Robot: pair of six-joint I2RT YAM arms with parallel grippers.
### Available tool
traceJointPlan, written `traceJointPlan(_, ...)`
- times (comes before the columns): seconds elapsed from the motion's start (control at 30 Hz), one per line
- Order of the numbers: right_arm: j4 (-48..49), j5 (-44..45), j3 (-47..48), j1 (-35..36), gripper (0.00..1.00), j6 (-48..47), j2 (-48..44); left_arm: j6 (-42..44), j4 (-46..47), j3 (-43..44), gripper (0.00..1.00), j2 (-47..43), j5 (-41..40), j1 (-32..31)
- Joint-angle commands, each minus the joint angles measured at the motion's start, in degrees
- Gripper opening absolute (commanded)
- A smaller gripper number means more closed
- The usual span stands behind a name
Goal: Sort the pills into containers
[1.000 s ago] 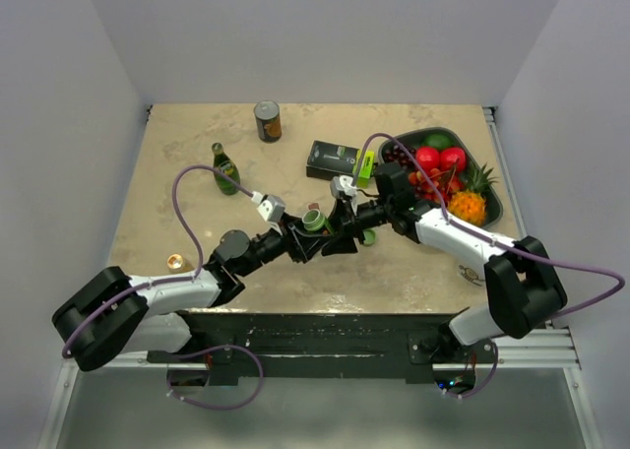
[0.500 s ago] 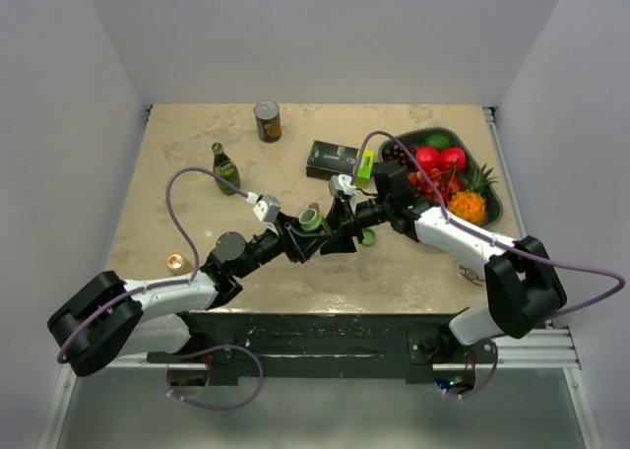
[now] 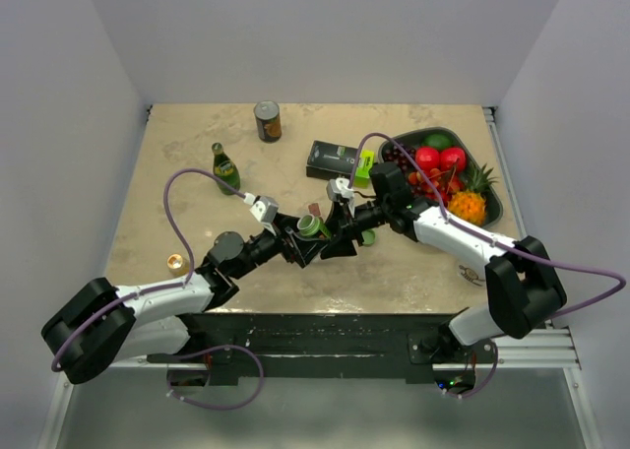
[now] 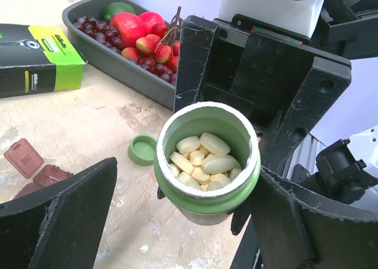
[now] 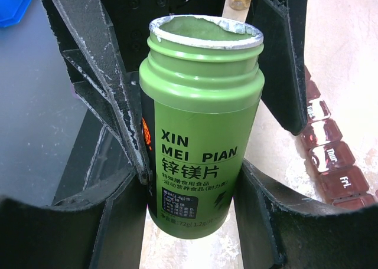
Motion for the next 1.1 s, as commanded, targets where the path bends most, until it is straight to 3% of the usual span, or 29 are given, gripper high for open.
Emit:
traceJointPlan(0.0,-1.16,1.49,1.67,-0.04,0.01,-2.47,-0.12,-3.09,10.05,2.10,0.93,-2.71,2.28,-0.12)
traceJointPlan(0.63,-1.16,-0.97,2.02,-0.04,0.01,-2.30,0.15,-14.52,25.96,-0.36,0.85,0.71,-0.53,-0.03)
traceJointPlan(0.83,-0.98,-1.50,2.02,-0.04,0.01,-1.68,0.06,-10.14,20.44,0.25,0.85,-0.69,0.78,-0.03)
traceJointPlan(1.07,-0.90,-1.68,2.02,-0.30,0.00,-1.59,0.06,-2.22,4.02,3.68,0.83,-3.42,1.93,-0.03)
